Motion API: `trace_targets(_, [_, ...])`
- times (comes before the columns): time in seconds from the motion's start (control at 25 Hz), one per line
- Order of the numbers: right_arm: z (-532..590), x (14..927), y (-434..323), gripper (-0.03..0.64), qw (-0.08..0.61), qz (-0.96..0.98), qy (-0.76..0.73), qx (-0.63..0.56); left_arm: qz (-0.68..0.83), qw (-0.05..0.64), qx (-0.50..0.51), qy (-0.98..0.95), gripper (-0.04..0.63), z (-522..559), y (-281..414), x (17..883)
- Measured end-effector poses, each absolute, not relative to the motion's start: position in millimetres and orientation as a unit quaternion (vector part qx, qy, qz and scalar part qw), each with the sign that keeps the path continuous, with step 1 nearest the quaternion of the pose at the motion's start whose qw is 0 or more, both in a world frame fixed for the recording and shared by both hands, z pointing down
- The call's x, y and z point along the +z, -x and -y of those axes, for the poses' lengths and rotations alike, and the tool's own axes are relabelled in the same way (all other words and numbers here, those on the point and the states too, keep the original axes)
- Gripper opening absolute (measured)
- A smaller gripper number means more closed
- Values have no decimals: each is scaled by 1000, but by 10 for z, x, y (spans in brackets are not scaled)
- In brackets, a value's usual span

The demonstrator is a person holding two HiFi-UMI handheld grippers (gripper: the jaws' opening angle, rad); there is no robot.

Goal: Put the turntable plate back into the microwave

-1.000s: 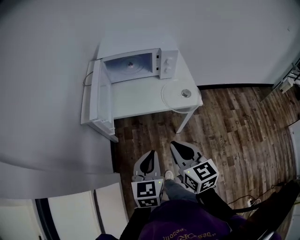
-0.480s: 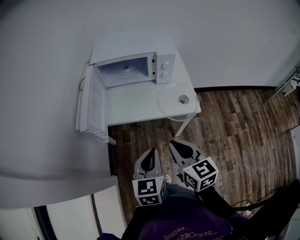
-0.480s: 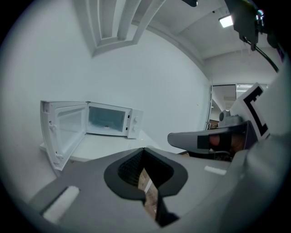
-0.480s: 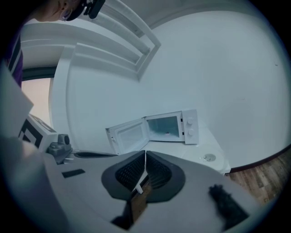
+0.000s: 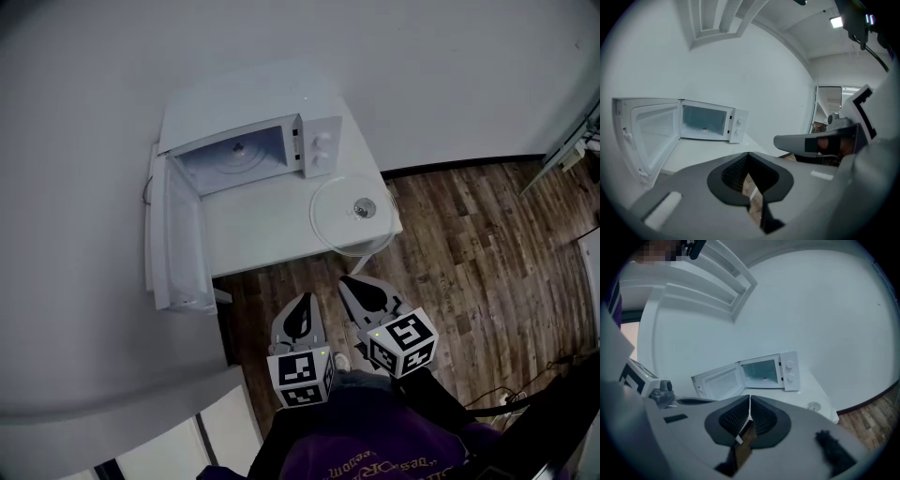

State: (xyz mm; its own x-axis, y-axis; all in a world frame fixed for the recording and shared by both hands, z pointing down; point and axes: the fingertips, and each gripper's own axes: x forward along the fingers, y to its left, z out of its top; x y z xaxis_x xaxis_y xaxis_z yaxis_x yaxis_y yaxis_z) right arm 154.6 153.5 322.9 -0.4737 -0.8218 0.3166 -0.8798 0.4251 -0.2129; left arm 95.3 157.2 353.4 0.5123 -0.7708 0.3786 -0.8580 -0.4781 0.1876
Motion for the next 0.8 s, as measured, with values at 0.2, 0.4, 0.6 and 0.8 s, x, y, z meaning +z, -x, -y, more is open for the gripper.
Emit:
trace_targets(0.2, [-1094, 3202, -1635, 12, 78, 824, -531, 179, 449, 171, 127, -868, 5, -1071, -1044, 3505])
trace_targets(0.4, [-732, 3282, -1796, 12, 70, 794, -571, 197, 410, 171, 138, -885, 5, -665, -1156, 3551])
trace_targets(0.6, [-525, 3472, -1992, 12, 69, 761, -607, 219, 357, 189, 157, -901, 5, -444, -1330, 3748])
trace_targets(0.8, [-581, 3780, -2257, 12, 73, 726, -633, 260, 297, 225, 191, -908, 5, -492, -1600, 4088])
